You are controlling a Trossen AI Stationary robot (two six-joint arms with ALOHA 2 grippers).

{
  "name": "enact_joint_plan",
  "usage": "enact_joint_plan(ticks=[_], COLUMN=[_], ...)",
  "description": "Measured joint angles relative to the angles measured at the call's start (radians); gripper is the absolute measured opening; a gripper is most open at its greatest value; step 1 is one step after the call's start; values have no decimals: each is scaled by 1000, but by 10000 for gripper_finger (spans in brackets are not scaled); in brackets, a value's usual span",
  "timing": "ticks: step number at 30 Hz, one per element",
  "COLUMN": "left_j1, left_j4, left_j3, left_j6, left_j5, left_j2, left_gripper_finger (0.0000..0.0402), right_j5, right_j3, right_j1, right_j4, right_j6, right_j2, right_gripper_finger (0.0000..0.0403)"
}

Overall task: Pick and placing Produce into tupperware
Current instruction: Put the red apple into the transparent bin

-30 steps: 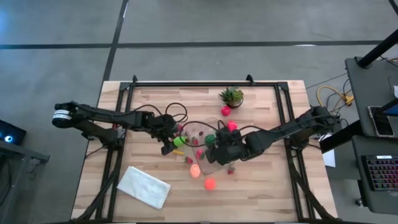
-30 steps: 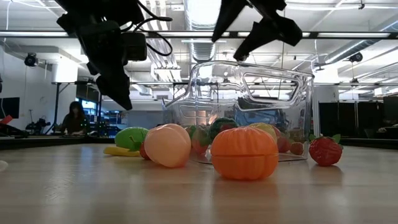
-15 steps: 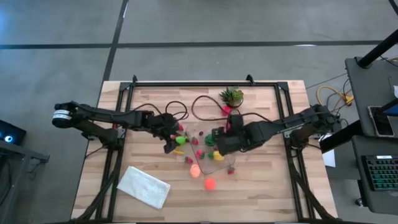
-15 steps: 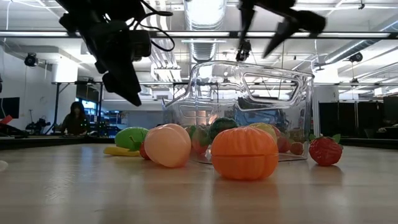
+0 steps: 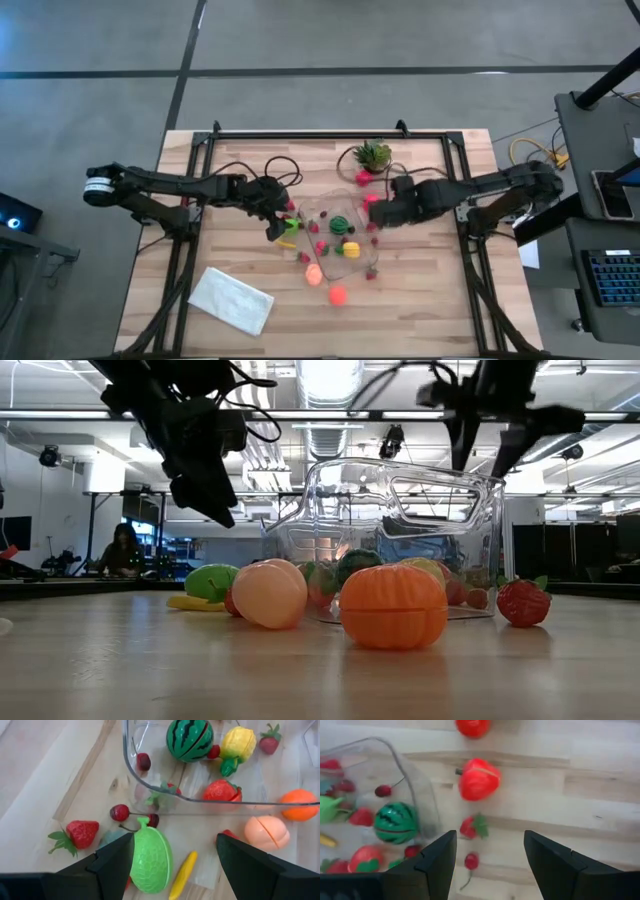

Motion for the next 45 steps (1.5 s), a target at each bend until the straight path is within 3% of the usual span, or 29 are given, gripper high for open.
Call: enact_joint_plan(ticks=[8, 17, 26, 36, 45], left_j1=[0, 36, 48, 51, 51], left_j4=[18, 45, 88, 79, 64], left_j3=[-4, -3, 2, -1, -3], left_j6=[-16, -107, -171, -185, -185], left_j5=[-23, -179, -266, -272, -272], left_j2=[16, 28, 53, 56, 55], left_gripper_finger=[267, 267, 267, 267, 267], right_j5=[-108, -106, -151, -163, -163], right_j3=[-295, -362, -350, -304, -303], right_j1=[-172, -245, -247, -254, -254], right_j4=[435, 454, 549, 580, 577], right_j6=[-310, -641, -1073, -1241, -1307], right_j2=[-173, -136, 17, 130, 123], right_gripper_finger=[224, 224, 224, 227, 272])
